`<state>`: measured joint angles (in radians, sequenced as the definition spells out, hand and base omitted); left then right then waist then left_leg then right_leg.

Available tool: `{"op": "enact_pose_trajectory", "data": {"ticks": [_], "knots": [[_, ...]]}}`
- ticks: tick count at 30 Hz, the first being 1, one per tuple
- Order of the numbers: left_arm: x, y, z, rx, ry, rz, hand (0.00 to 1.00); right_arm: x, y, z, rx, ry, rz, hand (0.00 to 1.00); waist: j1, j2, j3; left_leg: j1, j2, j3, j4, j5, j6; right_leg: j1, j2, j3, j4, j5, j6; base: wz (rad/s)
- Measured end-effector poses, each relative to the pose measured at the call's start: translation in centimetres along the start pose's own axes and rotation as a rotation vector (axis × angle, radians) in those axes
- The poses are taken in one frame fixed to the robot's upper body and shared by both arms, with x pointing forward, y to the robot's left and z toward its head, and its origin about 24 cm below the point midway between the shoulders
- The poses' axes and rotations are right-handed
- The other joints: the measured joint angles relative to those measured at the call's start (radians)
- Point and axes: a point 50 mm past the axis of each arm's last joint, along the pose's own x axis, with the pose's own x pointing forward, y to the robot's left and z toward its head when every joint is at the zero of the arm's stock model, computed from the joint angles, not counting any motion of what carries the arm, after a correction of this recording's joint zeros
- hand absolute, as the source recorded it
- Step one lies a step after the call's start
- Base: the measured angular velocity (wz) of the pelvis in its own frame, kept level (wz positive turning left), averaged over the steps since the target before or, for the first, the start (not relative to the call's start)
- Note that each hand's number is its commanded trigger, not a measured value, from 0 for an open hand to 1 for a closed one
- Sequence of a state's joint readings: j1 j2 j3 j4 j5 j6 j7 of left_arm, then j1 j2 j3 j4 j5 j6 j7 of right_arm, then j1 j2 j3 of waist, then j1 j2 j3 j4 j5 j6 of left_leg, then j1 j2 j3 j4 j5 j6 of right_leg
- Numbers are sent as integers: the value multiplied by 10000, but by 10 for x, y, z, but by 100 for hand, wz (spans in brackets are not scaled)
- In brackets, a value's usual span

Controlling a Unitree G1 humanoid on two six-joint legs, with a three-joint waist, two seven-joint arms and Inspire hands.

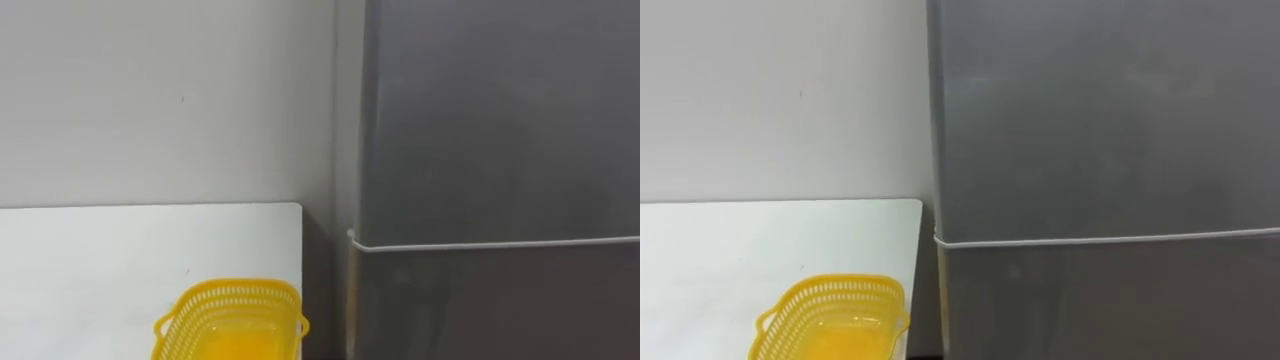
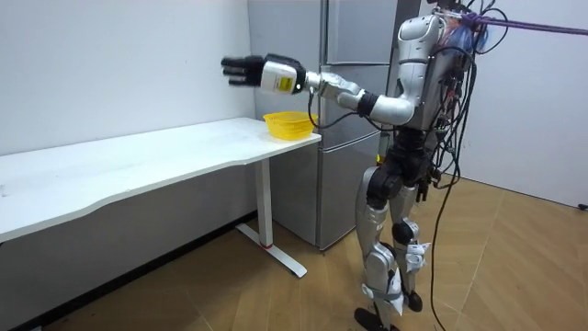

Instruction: Retrieve from the upper fridge

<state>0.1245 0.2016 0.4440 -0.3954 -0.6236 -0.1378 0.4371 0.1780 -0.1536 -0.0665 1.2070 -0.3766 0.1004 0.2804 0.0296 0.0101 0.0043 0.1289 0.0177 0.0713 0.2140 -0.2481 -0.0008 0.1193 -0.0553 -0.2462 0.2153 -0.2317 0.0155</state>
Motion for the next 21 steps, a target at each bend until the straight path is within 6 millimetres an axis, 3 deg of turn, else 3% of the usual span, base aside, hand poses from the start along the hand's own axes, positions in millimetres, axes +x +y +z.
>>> {"op": "enact_pose_trajectory", "data": {"ticks": [11, 21], "knots": [[3, -51, 28, -584, -1263, -4239, 0, -1, -1, -13, 342, 319, 319, 0, -494, 113, 37, -155, 22, 121, 69, 0, 0, -103, 26, 17, -15, 48, 1, 0], [-7, -69, 12, -455, -252, -6438, 0, -2, -2, -16, 372, 465, 314, 0, -590, 377, 31, -121, 22, 143, 68, 0, 0, -165, 28, 166, 59, 51, -3, -3]]}}
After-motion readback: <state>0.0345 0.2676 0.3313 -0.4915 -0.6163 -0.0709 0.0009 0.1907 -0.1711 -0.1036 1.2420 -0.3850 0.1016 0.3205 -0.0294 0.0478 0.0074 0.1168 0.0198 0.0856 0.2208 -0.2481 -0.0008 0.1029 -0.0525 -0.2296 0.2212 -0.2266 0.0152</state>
